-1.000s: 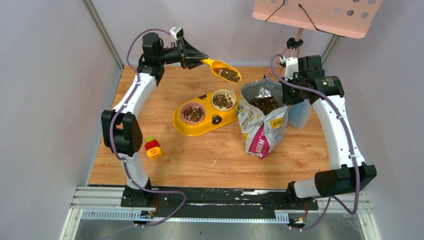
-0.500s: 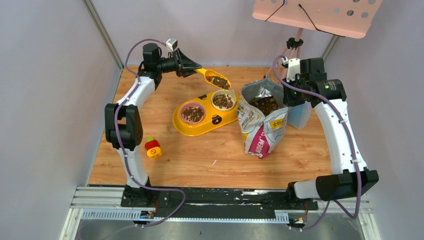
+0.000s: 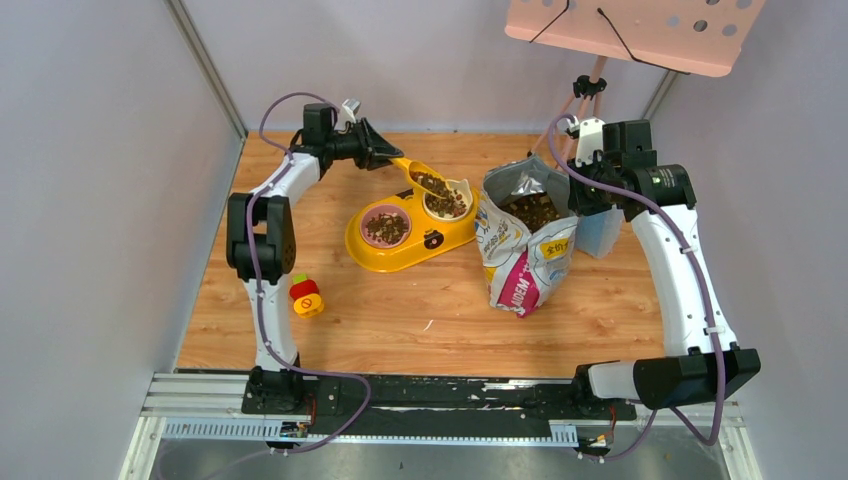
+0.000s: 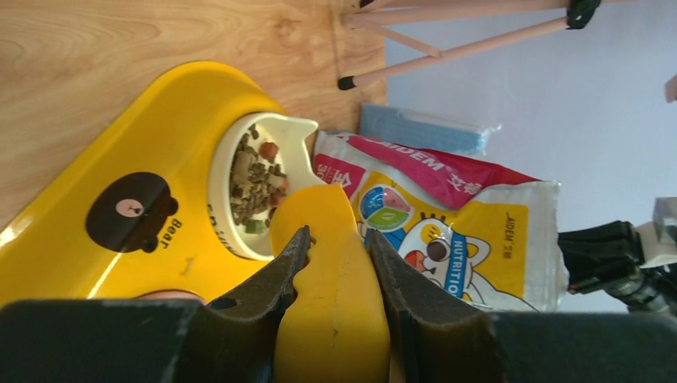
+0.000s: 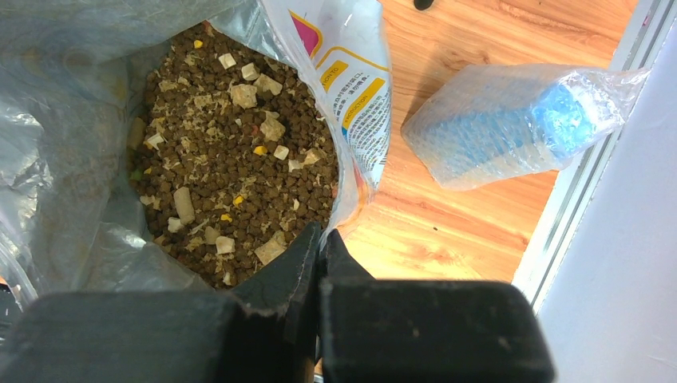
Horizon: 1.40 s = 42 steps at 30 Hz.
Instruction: Serve the pet food
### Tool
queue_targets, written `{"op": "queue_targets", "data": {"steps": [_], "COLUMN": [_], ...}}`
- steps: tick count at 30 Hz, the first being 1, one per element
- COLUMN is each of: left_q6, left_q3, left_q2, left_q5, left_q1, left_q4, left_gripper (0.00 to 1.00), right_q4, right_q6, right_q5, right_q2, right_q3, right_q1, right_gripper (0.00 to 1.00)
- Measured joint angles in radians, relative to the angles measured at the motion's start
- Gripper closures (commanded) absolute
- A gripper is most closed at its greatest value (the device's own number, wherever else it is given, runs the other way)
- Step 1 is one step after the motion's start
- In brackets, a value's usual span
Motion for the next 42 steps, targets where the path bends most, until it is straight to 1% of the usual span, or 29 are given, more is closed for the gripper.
{"op": "queue_targets", "data": {"steps": [8,19,29,42], "left_q6": [0.114,0.235,0.305,0.377], "left_q3": [0.084,0.205,0.244,0.247], "left_q2": [0.027,0.077,0.081,0.081], "left_q5": [-0.086,-0.178,-0.219,-0.257], "left_q1": [-0.017,-0.080,-0.091,-0.091], "left_q4": [-0.101,-0.206,-0.256,-0.312], "left_gripper": [1.00,1.00,1.00,1.00], "right_q4": [0.000,0.000,0.001,0.006], "right_q6": [0.000,0.000,0.000,0.000], "right_q5": [0.001,0.001,0.001,0.001], "right_q2": [0.000,0.000,0.000,0.000], "right_q3": [0.000,-0.001,-0.001,-0.005], "right_q1": [0.000,0.000,0.000,0.000], "right_gripper": [1.00,1.00,1.00,1.00]}}
